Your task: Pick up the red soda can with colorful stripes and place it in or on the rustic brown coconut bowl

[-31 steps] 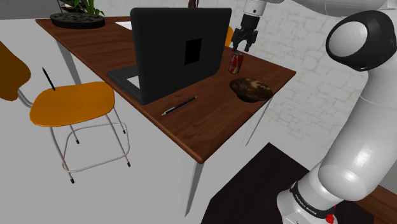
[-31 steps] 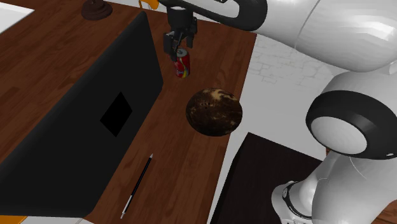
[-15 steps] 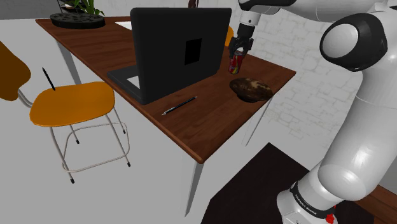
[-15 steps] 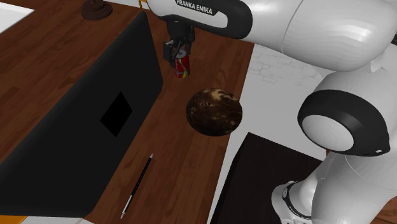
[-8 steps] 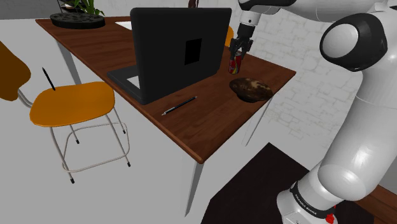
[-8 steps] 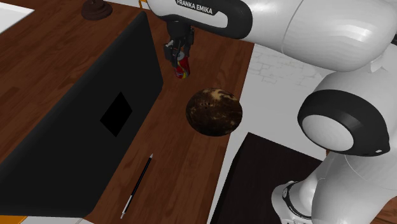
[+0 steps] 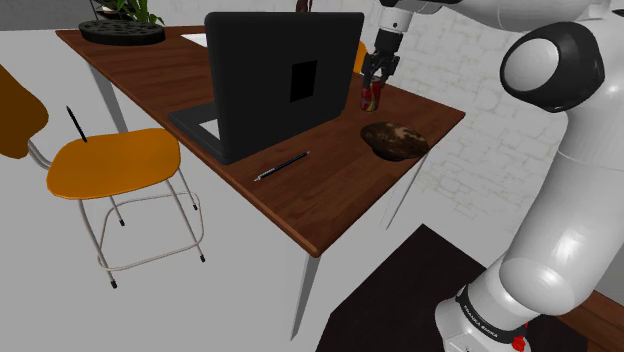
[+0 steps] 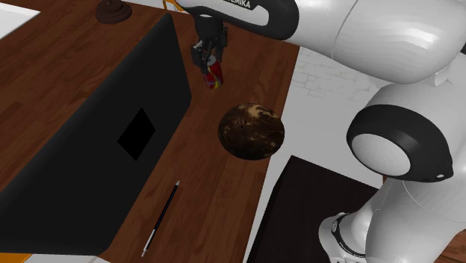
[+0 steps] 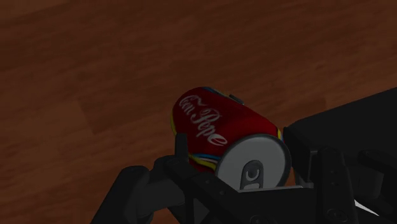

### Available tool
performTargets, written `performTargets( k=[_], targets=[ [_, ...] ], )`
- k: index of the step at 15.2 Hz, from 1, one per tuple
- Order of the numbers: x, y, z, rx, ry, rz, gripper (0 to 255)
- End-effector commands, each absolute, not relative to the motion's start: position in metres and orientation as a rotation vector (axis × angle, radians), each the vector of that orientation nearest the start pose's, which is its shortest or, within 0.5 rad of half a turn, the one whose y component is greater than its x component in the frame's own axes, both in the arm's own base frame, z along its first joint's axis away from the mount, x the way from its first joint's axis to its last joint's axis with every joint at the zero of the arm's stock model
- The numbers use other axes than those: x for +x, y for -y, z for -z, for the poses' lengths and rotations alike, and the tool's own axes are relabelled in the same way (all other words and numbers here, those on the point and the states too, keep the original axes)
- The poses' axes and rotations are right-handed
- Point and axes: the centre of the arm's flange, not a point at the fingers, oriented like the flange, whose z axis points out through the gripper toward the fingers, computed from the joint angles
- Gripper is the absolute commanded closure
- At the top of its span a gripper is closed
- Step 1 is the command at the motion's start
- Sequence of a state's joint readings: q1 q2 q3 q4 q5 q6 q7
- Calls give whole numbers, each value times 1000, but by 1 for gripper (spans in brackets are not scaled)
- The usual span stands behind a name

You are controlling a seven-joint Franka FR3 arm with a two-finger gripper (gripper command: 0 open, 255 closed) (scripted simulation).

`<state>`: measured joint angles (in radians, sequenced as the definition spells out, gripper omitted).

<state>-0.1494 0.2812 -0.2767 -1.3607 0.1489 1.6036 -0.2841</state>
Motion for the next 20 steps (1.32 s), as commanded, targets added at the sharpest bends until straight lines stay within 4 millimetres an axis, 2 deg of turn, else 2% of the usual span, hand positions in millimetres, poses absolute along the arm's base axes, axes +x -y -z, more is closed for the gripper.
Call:
performTargets(
  k=[1, 18, 20],
  targets=[
    [596, 227, -575, -3056, -214, -2, 255],
    [596, 227, -664, -3056, -214, -2, 255],
    [575, 212, -667, -3056, -213, -2, 255]
  ],
)
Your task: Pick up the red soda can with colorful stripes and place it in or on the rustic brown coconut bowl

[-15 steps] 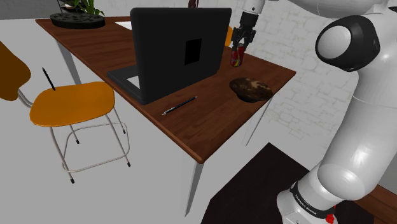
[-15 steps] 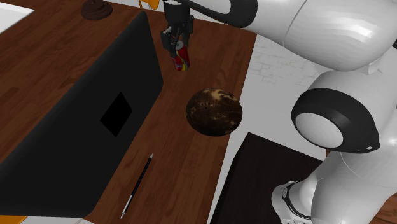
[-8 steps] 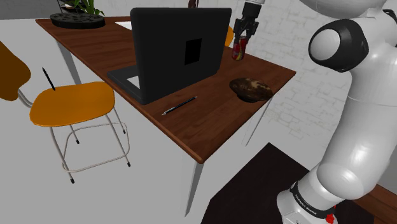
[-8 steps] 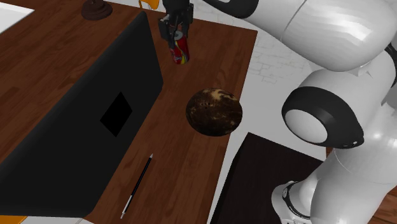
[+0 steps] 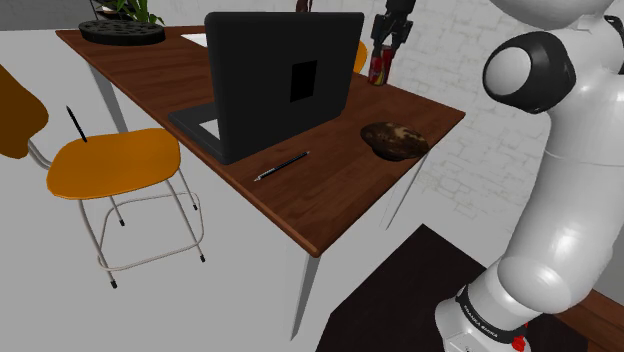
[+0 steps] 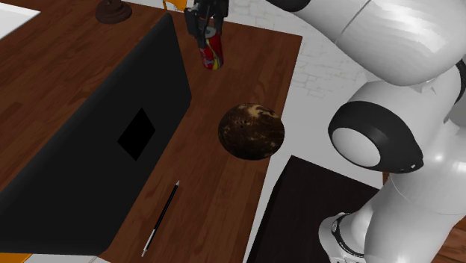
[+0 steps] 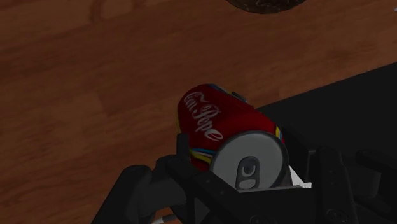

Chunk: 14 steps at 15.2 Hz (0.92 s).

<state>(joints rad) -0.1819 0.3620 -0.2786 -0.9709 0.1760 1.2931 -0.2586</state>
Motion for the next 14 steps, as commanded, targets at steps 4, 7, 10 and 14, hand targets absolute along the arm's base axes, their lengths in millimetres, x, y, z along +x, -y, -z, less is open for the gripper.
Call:
performTargets(
  k=[4, 7, 10, 14],
  targets=[
    [531, 183, -675, -3056, -214, -2, 255],
    [499, 160, -681, -3056, -214, -2, 255],
    [467, 138, -686, -3056, -214, -2, 255],
    [424, 109, -694, -3056, -214, -2, 255]
  ],
)
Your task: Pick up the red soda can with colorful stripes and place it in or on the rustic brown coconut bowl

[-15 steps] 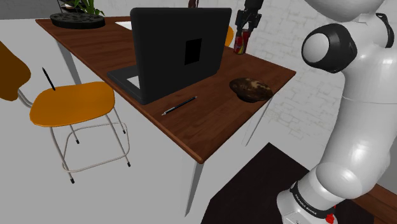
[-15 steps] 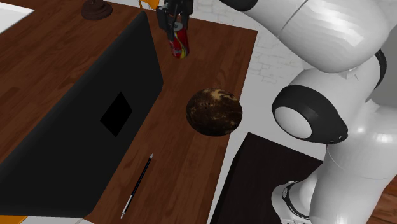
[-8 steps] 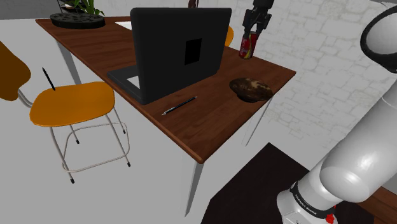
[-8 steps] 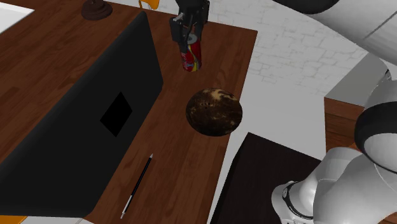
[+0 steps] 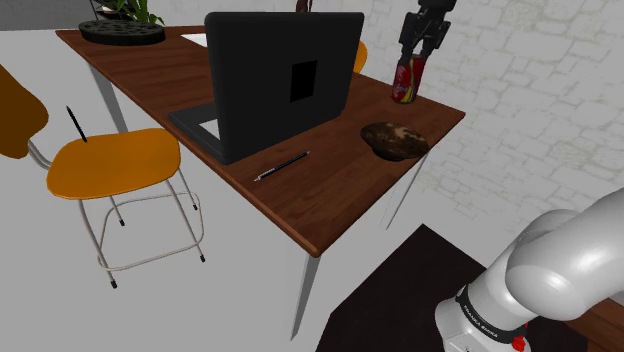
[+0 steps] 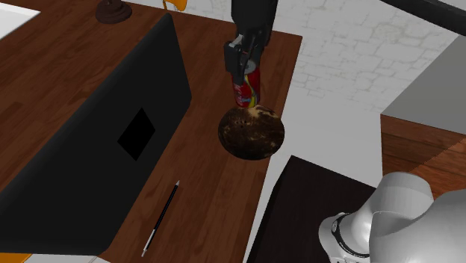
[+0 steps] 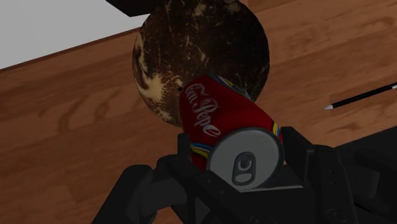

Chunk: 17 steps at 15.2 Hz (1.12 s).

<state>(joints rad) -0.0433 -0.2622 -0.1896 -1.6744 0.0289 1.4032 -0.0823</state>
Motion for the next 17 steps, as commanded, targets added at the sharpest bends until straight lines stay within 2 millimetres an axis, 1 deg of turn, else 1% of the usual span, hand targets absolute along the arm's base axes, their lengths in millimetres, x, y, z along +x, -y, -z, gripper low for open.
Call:
performTargets(
  k=[1, 2, 17],
  targets=[
    [413, 101, -696, -3056, -214, -2, 255],
    [402, 94, -698, -3056, -214, -2, 255],
    [402, 94, -619, -3056, -214, -2, 255]
  ],
)
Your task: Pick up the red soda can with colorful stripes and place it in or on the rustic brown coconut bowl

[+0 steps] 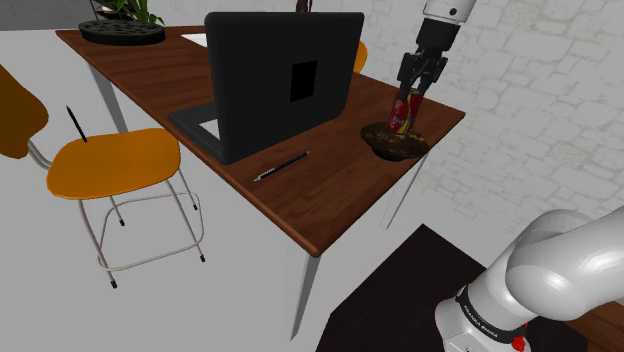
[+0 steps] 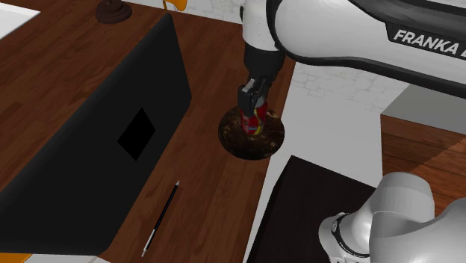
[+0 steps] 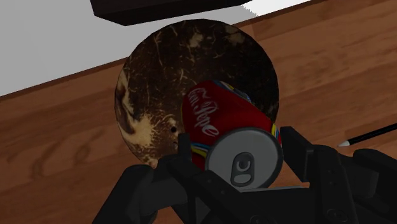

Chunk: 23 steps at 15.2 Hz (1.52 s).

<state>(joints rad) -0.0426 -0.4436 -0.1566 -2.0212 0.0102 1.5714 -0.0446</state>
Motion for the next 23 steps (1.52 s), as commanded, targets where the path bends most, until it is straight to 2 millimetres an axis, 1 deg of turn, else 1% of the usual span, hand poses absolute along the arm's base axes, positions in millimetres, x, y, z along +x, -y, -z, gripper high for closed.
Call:
performTargets(
  k=[1, 5, 13, 14, 19, 22, 23],
  targets=[
    [402, 94, -613, -3056, -214, -2, 255],
    [402, 94, -594, -3056, -214, -2, 255],
    [402, 94, -594, -3056, -214, -2, 255],
    [402, 94, -594, -3056, -214, -2, 0],
    [402, 94, -594, -3056, -214, -2, 0],
    [402, 97, -633, -3056, -214, -2, 0],
    [402, 98, -644, -3056, -214, -2, 0]
  ],
)
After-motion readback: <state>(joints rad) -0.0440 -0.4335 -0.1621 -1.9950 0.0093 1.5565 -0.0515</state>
